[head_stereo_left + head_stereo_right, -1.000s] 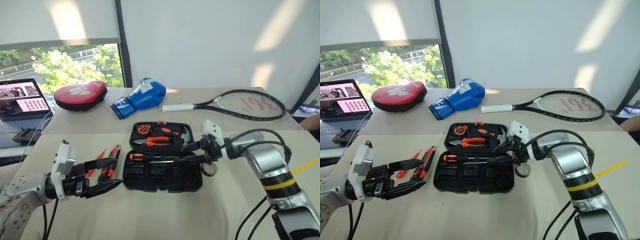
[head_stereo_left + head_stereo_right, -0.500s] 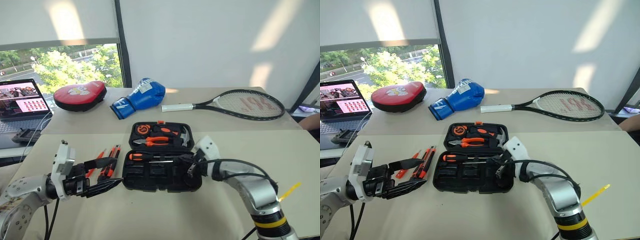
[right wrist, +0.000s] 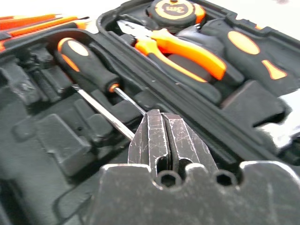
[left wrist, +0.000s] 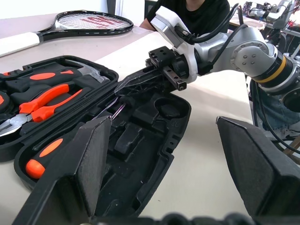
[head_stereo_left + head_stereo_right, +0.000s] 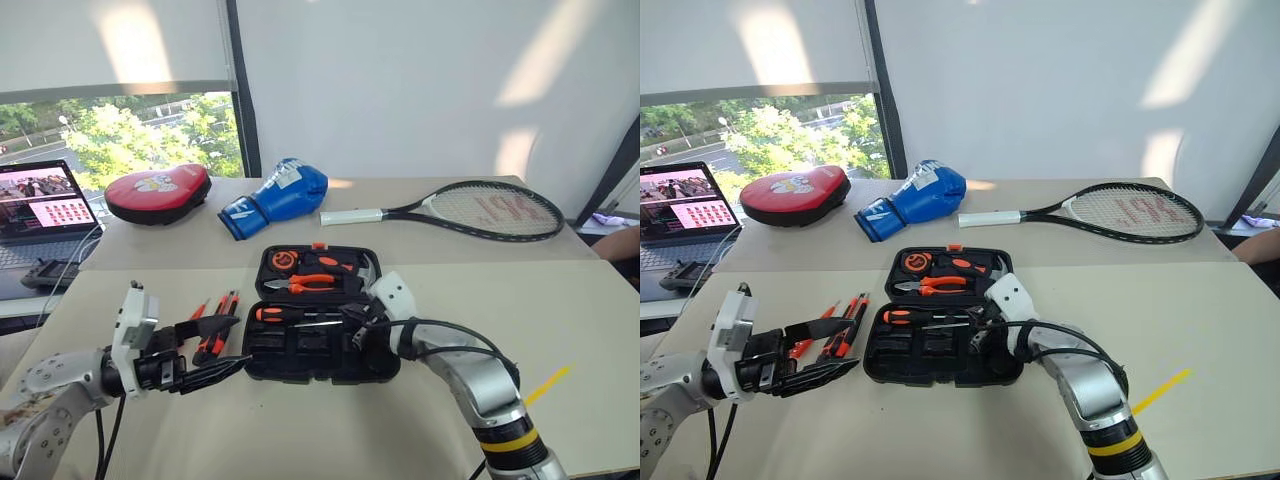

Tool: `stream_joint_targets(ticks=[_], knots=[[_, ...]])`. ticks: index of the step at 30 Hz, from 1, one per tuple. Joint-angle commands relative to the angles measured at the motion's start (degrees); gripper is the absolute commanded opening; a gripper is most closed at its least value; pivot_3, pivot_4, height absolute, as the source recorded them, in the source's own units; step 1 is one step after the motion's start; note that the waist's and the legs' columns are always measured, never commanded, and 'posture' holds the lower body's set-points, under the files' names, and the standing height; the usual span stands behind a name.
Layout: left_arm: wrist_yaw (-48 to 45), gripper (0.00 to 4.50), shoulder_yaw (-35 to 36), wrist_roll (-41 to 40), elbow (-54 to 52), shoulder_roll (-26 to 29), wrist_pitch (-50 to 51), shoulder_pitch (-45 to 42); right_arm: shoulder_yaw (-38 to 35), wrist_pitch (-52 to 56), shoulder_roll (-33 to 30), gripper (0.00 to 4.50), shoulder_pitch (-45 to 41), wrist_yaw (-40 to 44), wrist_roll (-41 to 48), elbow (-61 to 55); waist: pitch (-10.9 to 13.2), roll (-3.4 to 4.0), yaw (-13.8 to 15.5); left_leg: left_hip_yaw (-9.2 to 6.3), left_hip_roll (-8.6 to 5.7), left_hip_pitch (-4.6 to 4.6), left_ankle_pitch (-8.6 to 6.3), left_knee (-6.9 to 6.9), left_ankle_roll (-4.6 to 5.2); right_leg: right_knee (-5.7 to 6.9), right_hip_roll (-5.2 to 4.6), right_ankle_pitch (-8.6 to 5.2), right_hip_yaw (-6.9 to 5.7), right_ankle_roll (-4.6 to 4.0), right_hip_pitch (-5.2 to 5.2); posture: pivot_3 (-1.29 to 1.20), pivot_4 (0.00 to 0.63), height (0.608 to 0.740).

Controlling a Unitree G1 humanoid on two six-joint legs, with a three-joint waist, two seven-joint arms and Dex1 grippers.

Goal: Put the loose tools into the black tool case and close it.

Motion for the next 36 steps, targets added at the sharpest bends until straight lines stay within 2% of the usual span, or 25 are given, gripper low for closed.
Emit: stream_joint_targets(ticks=[1, 6, 9, 12, 22, 24, 28, 32, 36], knots=[[0.4, 3.81, 0.0, 0.1, -0.5, -0.2, -1.2, -0.9, -6.3, 3.8, 0.3, 0.01, -2.6, -1.0, 5.3, -7.3, 0.0, 0.02, 0.0, 0.00, -0.01, -0.06, 0.00, 0.00, 0.00, 0.00, -0.01, 0.00, 0.00, 0.00, -0.05, 0.00, 0.150, 0.740], [0.5, 3.81, 0.0, -0.1, -0.6, -0.2, -1.2, -0.8, -14.4, 11.7, -4.3, 0.01, -6.0, -4.3, 7.6, -11.9, 0.0, 0.06, 0.3, -0.02, -0.08, -0.15, -0.02, 0.02, 0.04, -0.03, -0.13, 0.01, -0.06, 0.01, -0.08, 0.00, 0.150, 0.740], [0.5, 3.81, -0.2, -0.1, -0.7, -0.3, -1.2, -0.8, -15.8, 14.0, -8.4, 0.01, -3.6, -4.3, 7.7, -14.5, 0.0, 0.05, 0.7, -0.06, -0.07, -0.16, -0.04, -0.01, 0.05, -0.08, -0.15, 0.00, -0.16, 0.00, -0.07, 0.00, 0.150, 0.740], [0.5, 3.81, -0.7, 0.1, -0.5, -0.4, -1.2, -1.1, -14.1, 13.5, -10.2, 0.01, -0.9, -3.5, 8.2, -15.7, 0.0, 0.05, 0.7, -0.03, -0.07, -0.21, -0.05, -0.02, 0.06, -0.10, -0.15, -0.02, -0.16, 0.00, -0.09, 0.00, 0.150, 0.740], [0.4, 3.81, -0.7, 0.2, -0.2, 0.0, -1.1, -1.2, 1.7, 3.0, -3.0, 0.01, 0.1, -8.3, -1.0, -2.6, 0.0, 0.04, 0.1, 0.03, -0.03, -0.10, -0.01, 0.00, 0.05, -0.03, 0.04, -0.02, -0.02, -0.01, -0.05, 0.00, 0.150, 0.740], [0.3, 3.81, 0.0, 0.1, -0.6, 0.2, -1.0, -0.3, 5.3, 1.6, -4.2, 0.01, 0.6, -7.2, -3.3, -1.2, 0.0, 0.04, 0.1, 0.03, -0.04, -0.12, -0.01, 0.00, 0.05, -0.04, 0.03, -0.02, -0.03, -0.01, -0.05, 0.00, 0.150, 0.740], [0.5, 3.81, 1.2, 0.4, -1.0, 0.5, -1.2, 1.1, 16.7, -0.2, -11.9, 0.01, 0.0, 1.2, -8.7, 1.3, 0.0, 0.00, 0.0, 0.03, -0.05, -0.04, -0.04, 0.00, 0.08, -0.12, 0.01, -0.03, -0.04, 0.02, 0.05, 0.00, 0.150, 0.740], [0.8, 3.81, 2.1, 0.6, -1.5, 0.5, -1.4, 2.2, 25.2, -6.0, -16.7, 0.01, -2.8, 7.2, -16.1, 5.8, -0.1, -0.19, 0.2, -0.01, -0.01, 0.19, -0.08, -0.01, 0.06, -0.10, 0.01, -0.13, -0.09, 0.02, 0.19, 0.00, 0.150, 0.740], [2.0, 3.81, 3.2, 1.1, -1.8, 0.3, -1.3, 3.1, 26.5, -14.6, -18.6, 0.01, -3.7, 8.4, -21.8, 9.0, -0.5, -0.50, 0.4, -0.11, 0.05, 0.77, -0.33, -0.04, 0.09, -0.07, 0.00, -0.53, -0.19, -0.29, 0.54, 0.00, 0.150, 0.740]])
